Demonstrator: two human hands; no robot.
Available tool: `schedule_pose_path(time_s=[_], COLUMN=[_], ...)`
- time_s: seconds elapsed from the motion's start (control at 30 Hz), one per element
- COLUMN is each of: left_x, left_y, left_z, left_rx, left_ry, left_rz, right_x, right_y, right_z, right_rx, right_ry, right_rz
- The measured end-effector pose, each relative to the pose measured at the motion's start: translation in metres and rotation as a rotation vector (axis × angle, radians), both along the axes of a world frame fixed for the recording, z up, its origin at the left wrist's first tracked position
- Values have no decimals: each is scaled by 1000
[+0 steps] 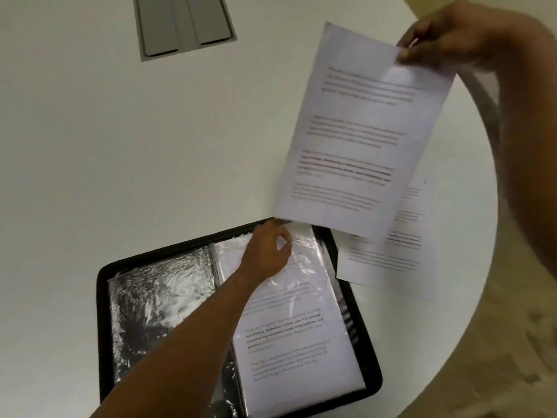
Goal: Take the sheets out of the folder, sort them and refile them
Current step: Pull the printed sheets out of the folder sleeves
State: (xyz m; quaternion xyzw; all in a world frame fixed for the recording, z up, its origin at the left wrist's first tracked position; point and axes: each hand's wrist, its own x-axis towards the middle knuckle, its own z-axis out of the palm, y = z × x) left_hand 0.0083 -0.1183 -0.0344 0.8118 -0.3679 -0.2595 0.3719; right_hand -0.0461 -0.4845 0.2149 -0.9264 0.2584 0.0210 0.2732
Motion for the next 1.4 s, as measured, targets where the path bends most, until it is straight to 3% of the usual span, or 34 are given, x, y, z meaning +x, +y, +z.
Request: schedule_pose_path(time_s=[0.27,0.47,0.67,0.8,0.97,1.1,1.2,1.4], left_x=[-2,-3,6,20,25,44,65,105], left_y=[-8,-16,-16,3,40,87,136,226], left_z=[-1,13,31,49,81,91,91,78], left_rx=[61,-3,56,-38,-216,-351,-352,-188], left_ry=[29,176,187,473,611,669,654,572], left_rz=[126,260,339,448,555,647,720,861], right_x=[-46,-65,-76,-78,-78,-91,-100,-94], right_y=[-52,-55,-46,4,133,213,246,268], right_z=[-79,-166,-219,-227,-226,-250,-264,-254], right_rx=[113,106,9,-203,-85,-106,-119,-207], right_ry=[314,373,347,137,-95,-5,66,204], right_rz=[-64,-119,-239,-286,-49,138,151,170])
